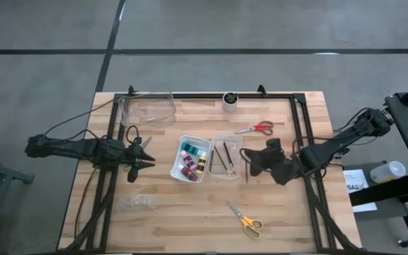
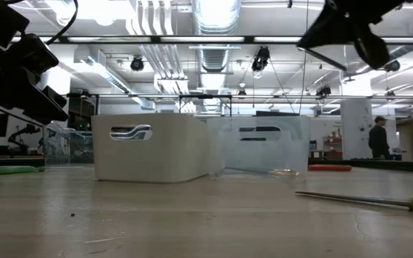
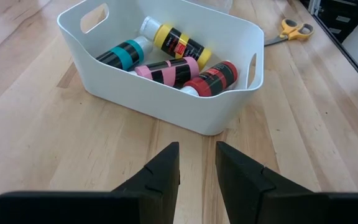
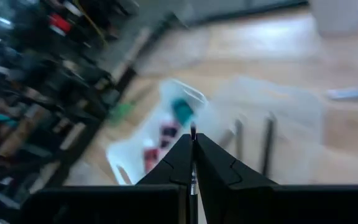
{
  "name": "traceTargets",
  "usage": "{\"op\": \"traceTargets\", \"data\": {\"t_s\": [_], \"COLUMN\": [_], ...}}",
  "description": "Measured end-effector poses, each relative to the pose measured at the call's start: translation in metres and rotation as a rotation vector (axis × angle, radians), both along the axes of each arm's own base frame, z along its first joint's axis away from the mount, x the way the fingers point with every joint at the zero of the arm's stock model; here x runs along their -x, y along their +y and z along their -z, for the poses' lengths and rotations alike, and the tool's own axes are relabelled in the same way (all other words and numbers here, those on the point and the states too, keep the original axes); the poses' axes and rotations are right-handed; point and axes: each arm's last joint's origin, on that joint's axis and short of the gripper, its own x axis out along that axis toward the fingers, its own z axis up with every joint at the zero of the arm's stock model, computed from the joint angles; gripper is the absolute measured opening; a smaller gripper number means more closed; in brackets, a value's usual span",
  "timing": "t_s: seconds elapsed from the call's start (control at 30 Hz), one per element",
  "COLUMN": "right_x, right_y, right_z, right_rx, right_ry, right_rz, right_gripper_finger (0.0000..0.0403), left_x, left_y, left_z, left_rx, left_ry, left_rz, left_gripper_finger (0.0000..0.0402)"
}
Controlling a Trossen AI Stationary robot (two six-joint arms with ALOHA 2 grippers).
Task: Pick & Place Paint Supplies
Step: Put the silver paint brush into the bottom transparent bin
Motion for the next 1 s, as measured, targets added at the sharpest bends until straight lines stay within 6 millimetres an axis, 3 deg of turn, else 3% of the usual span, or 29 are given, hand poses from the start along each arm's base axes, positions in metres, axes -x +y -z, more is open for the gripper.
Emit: {"op": "traceTargets", "data": {"t_s": [0.17,0.4,0.8,1.0], "right_x": [-0.012,-0.016,-0.043,-0.057], "right_y": [-0.007,-0.041,-0.089,-0.096], "right_z": [0.009,0.035,0.057,0.07], "right_rx": [0.04,-0.01,-0.006,-0.065], "right_ry": [-0.155,-0.334,-0.308,-0.275], "right_rz": [-0.046,-0.11,-0.043,-0.017], "right_gripper_finger": [0.0011,0.0011,0.0011,0.0011], "left_x": [0.0,0.0,0.0,0.0], "left_y": [0.0,0.0,0.0,0.0], "left_z": [0.0,0.0,0.0,0.0], "left_rx": [0.0,0.0,0.0,0.0], "left_ry": [0.0,0.0,0.0,0.0], "left_rz": [0.0,0.0,0.0,0.0], "left_gripper_finger": [0.0108,0.0108,0.0108,0.0108]}}
